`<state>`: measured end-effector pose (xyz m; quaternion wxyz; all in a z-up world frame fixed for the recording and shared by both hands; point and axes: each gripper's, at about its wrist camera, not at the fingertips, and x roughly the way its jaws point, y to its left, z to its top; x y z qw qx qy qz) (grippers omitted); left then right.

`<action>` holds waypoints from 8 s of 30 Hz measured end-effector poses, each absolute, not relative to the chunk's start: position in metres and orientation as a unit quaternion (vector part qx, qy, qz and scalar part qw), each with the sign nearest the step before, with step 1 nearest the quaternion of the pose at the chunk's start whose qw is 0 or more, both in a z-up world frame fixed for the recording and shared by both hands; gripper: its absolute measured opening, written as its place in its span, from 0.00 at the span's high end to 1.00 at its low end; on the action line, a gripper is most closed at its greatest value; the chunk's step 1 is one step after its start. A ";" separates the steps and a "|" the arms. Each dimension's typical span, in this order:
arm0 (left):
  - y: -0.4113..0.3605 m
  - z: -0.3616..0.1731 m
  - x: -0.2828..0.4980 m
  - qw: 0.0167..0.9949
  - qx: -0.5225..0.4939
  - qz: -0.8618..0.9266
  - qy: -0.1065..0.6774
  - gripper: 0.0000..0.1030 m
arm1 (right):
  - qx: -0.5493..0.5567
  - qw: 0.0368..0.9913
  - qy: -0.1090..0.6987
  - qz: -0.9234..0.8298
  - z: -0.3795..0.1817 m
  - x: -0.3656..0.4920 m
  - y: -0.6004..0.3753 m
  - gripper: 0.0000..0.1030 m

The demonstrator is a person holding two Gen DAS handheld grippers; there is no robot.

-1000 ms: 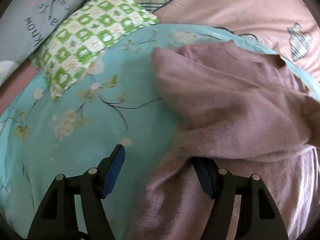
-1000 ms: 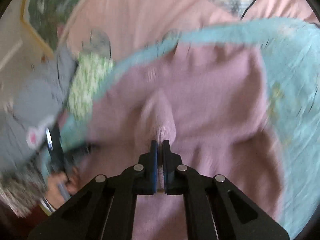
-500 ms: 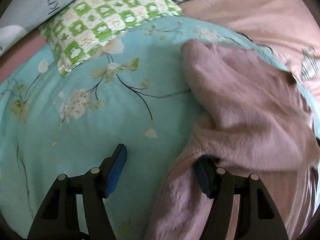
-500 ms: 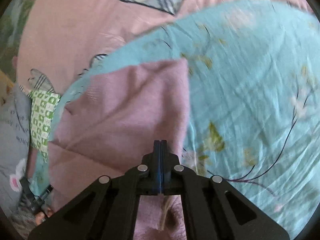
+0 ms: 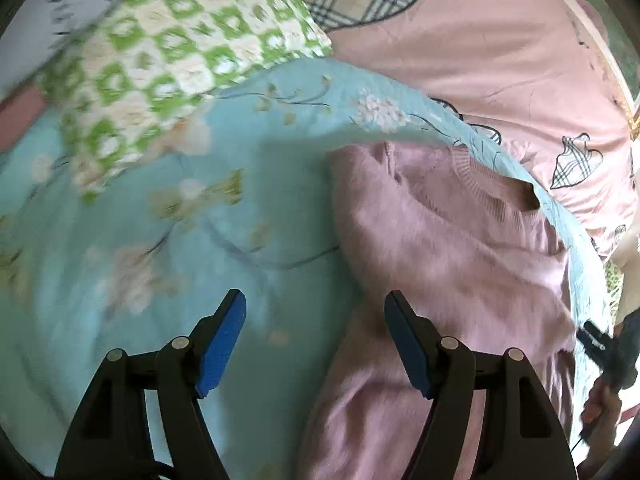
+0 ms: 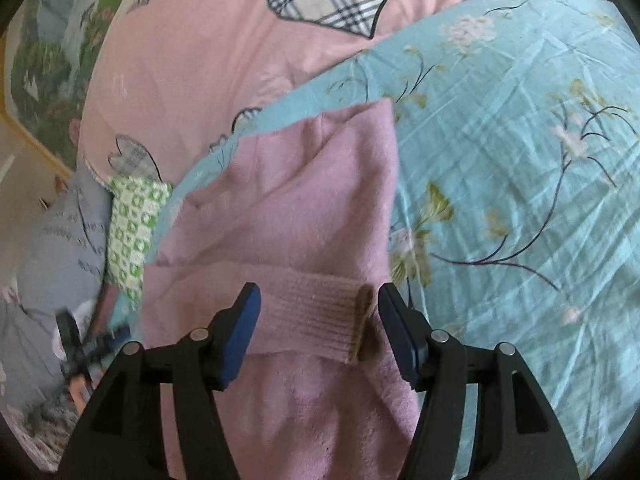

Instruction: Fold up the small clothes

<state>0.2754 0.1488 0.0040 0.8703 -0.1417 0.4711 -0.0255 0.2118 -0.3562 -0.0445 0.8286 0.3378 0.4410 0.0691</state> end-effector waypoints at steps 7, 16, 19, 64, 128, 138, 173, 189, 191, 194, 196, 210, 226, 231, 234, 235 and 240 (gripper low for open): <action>0.113 -0.021 0.334 0.864 -0.092 -0.016 0.494 0.30 | 0.299 0.839 0.449 0.072 -0.039 0.221 -0.343 0.97; 0.100 -0.015 0.344 0.893 -0.037 0.021 0.448 0.93 | 0.319 0.872 0.361 0.088 0.027 0.238 -0.369 0.98; 0.100 -0.019 0.348 0.895 -0.026 0.035 0.444 0.94 | 0.313 0.859 0.400 0.067 0.000 0.261 -0.370 0.98; 0.137 -0.037 -0.008 0.851 -0.088 -0.063 0.514 0.38 | 0.356 0.825 0.433 0.066 -0.024 -0.009 -0.288 0.56; 0.142 0.080 0.136 0.902 -0.199 -0.159 0.347 0.96 | 0.447 0.816 0.299 0.212 0.026 0.105 -0.353 0.93; 0.136 0.043 0.288 0.894 -0.203 -0.116 0.383 0.96 | 0.461 0.809 0.334 0.147 -0.015 0.251 -0.377 0.93; -0.018 -0.013 0.308 0.816 0.064 -0.263 0.511 0.75 | 0.099 0.806 0.492 0.313 -0.032 0.297 -0.213 0.59; 0.042 0.003 0.426 0.890 -0.026 -0.065 0.451 0.76 | 0.252 0.874 0.414 0.019 -0.040 0.377 -0.331 0.62; 0.053 0.011 0.413 0.893 -0.047 -0.076 0.442 0.74 | 0.263 0.877 0.401 0.020 -0.031 0.364 -0.338 0.62; 0.061 0.020 0.376 0.897 -0.057 -0.101 0.427 0.70 | 0.252 0.887 0.382 0.051 -0.011 0.334 -0.332 0.61; 0.061 0.022 0.348 0.897 -0.050 -0.112 0.425 0.67 | 0.245 0.887 0.384 0.078 -0.004 0.322 -0.323 0.60; 0.088 0.004 0.239 0.891 -0.131 -0.111 0.419 0.57 | 0.200 0.860 0.414 0.219 -0.007 0.335 -0.227 0.56; 0.120 -0.034 0.212 0.876 -0.103 -0.081 0.464 0.59 | 0.253 0.844 0.449 0.146 -0.046 0.371 -0.244 0.97; 0.128 -0.018 0.194 0.874 -0.150 -0.072 0.457 0.57 | 0.253 0.846 0.438 0.169 -0.023 0.325 -0.247 0.97; 0.123 -0.012 0.181 0.872 -0.164 -0.063 0.457 0.50 | 0.260 0.846 0.430 0.178 -0.011 0.289 -0.249 0.97; 0.122 -0.011 0.176 0.871 -0.168 -0.060 0.457 0.48 | 0.260 0.846 0.429 0.179 -0.008 0.276 -0.249 0.97; 0.122 -0.020 0.154 0.855 -0.219 -0.035 0.469 0.36 | 0.269 0.847 0.425 0.173 -0.002 0.221 -0.250 0.97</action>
